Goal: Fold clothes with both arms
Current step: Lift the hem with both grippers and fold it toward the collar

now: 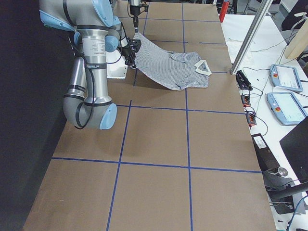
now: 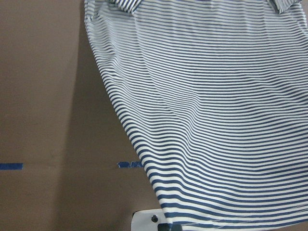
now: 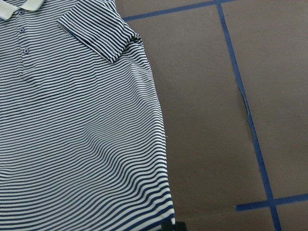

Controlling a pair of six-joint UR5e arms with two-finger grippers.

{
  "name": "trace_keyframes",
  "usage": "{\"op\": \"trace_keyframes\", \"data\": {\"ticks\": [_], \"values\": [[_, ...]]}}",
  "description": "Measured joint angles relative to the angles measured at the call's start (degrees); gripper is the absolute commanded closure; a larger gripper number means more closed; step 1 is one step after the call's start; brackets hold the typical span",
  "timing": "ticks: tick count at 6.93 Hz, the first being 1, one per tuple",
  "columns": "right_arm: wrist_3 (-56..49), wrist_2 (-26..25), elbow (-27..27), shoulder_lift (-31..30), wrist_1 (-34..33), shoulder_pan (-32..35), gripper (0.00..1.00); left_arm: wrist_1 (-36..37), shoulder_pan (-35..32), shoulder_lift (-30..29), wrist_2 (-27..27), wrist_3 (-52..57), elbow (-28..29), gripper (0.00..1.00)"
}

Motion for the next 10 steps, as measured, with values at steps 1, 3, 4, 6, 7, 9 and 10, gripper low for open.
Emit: {"op": "trace_keyframes", "data": {"ticks": [1, 3, 4, 6, 7, 9, 10], "values": [[-3.1, 1.3, -2.1, 3.7, -0.9, 3.9, 1.00, 1.6, -4.7, -2.8, -0.8, 4.8, 2.3, 1.00], [-9.6, 8.1, -11.2, 12.8, -0.7, 16.8, 1.00, 0.5, -16.2, -6.1, -2.7, 14.2, 10.0, 1.00], [-12.6, 10.8, -15.6, 16.2, -0.4, 22.9, 1.00, -2.8, -21.3, -7.0, -4.0, 17.8, 15.3, 1.00], [-17.1, 14.2, -25.6, 19.7, 5.3, 31.2, 1.00, -10.2, -26.8, -8.8, -5.0, 20.6, 25.6, 1.00], [-18.1, 15.1, -32.5, 20.3, 12.2, 33.5, 1.00, -13.8, -28.5, -9.4, -5.0, 21.9, 30.2, 1.00], [-19.6, 15.5, -48.0, 22.9, 25.9, 36.2, 1.00, -22.6, -30.6, -10.2, -4.8, 24.2, 40.4, 1.00], [-20.1, 15.6, -55.9, 26.9, 29.1, 36.8, 1.00, -26.7, -30.9, -11.0, -4.5, 24.6, 45.7, 1.00]]}}
